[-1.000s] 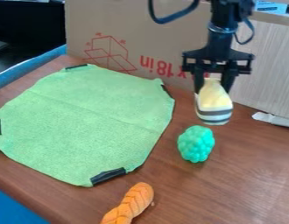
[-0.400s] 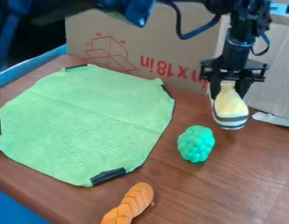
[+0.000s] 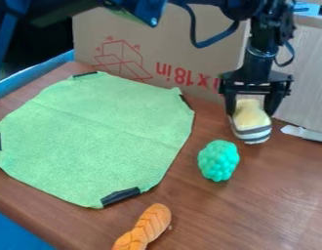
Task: Pick up the toy from the cloth and place on the top right of the table
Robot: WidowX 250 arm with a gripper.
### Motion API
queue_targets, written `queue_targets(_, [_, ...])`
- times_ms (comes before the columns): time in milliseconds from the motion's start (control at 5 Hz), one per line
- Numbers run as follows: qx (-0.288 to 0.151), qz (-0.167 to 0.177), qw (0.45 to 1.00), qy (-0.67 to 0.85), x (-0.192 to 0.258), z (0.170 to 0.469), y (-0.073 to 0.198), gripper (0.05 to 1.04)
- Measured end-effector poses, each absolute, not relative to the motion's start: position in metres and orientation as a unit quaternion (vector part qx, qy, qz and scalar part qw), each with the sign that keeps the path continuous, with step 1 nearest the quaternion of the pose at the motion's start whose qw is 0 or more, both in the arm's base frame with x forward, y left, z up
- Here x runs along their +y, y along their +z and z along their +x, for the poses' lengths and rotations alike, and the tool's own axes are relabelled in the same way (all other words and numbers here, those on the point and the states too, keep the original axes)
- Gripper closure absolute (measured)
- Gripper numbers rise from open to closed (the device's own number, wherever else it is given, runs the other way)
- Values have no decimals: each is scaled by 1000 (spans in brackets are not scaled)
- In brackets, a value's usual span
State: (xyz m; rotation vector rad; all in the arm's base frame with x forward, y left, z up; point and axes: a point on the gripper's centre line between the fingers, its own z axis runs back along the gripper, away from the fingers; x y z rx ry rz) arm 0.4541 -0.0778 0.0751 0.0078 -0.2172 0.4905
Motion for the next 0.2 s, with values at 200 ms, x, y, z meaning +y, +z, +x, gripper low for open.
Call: queue_targets(200, [-131,-21,958,253,-64,448,111,76])
